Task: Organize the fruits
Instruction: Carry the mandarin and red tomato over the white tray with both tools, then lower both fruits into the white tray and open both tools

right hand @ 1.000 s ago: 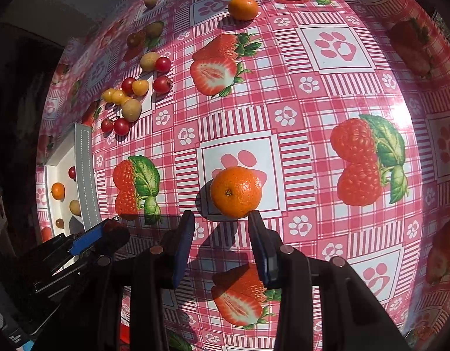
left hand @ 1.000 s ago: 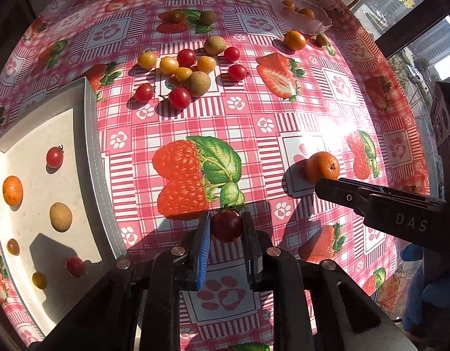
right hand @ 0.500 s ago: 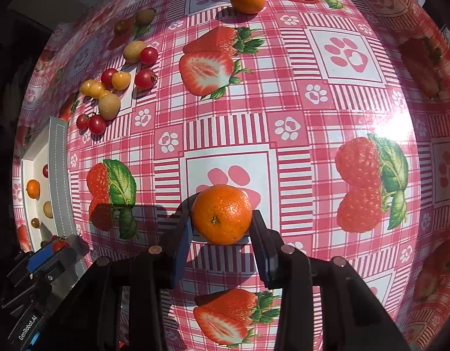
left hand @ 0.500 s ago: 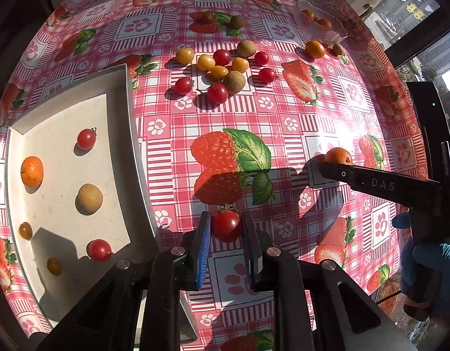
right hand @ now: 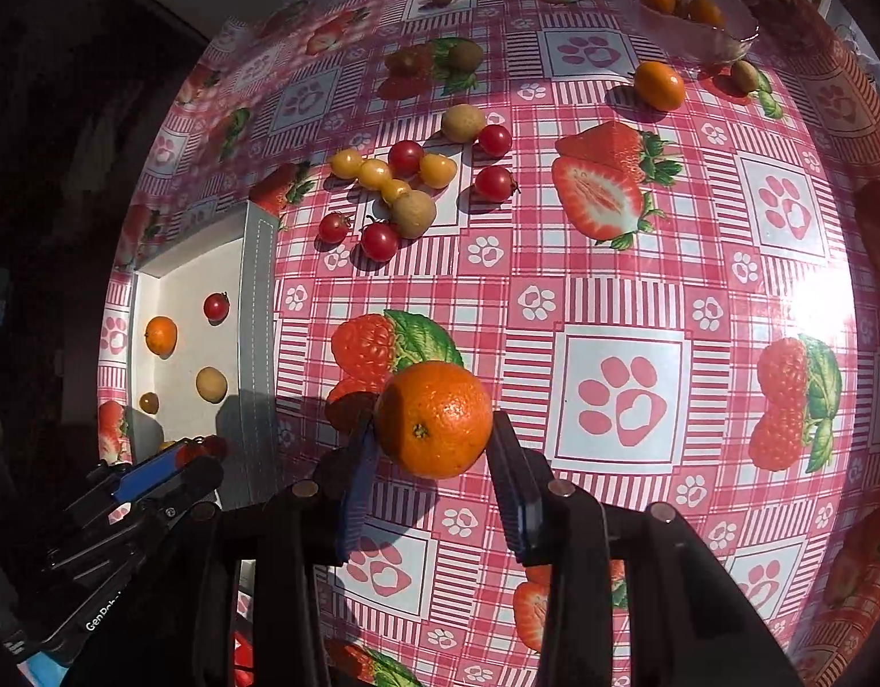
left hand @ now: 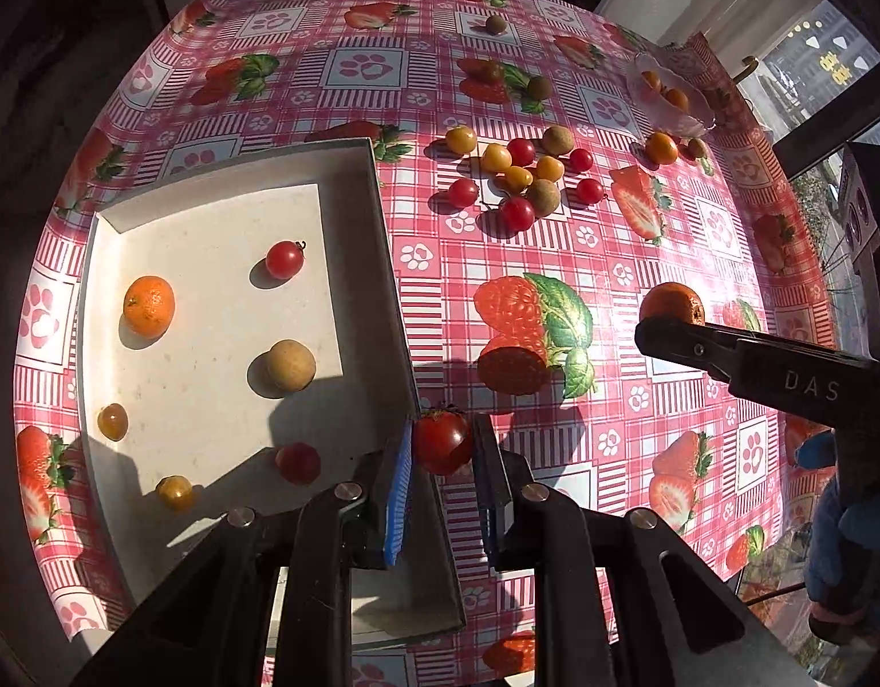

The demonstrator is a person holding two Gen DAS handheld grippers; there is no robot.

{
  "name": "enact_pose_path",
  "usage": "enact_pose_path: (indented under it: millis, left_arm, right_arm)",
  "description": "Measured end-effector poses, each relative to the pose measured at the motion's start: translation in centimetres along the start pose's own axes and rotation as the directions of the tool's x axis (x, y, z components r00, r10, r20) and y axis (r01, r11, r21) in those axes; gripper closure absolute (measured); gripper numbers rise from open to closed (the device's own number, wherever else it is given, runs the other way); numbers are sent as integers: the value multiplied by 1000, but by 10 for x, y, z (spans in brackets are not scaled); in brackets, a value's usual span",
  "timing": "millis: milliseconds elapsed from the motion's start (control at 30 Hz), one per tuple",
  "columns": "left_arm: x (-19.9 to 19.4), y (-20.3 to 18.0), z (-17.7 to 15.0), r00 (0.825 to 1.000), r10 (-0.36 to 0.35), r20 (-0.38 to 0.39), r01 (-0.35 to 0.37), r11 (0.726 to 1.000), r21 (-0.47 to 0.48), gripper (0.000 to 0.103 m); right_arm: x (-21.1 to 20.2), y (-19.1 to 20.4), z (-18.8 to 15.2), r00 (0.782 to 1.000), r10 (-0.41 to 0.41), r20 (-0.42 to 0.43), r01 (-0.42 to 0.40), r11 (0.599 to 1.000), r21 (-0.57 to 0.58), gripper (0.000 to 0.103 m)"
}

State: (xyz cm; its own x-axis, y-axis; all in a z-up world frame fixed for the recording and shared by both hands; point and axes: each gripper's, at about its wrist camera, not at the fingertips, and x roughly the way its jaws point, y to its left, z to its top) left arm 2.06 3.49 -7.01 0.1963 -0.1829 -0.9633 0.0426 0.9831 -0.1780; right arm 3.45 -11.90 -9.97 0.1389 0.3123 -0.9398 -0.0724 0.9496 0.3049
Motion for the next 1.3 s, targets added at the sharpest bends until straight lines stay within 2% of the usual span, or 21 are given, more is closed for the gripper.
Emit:
enact_pose_path:
  millis: [300,633,1033,1300]
  left_arm:
    - [-14,71,-10,998,62,21,-60,992,-108,81]
    - [8,123,-2,993,119,0,-118,983,-143,81]
    - [35,139,1,993,114,-40,-119,983,-137,81]
    - [40,142,-2,992,115,-59,-122,982,-143,81]
  right_arm:
    - [16,76,5,998,47,-42,-52,990,-132,61]
    - [65,152,12,989,71,-131,-99,969,-226,61]
    - [115,176,33,983,-14,-184,-31,969,-244,61]
    - [121,179,31,979,-24,-203,-28,967,-251,61]
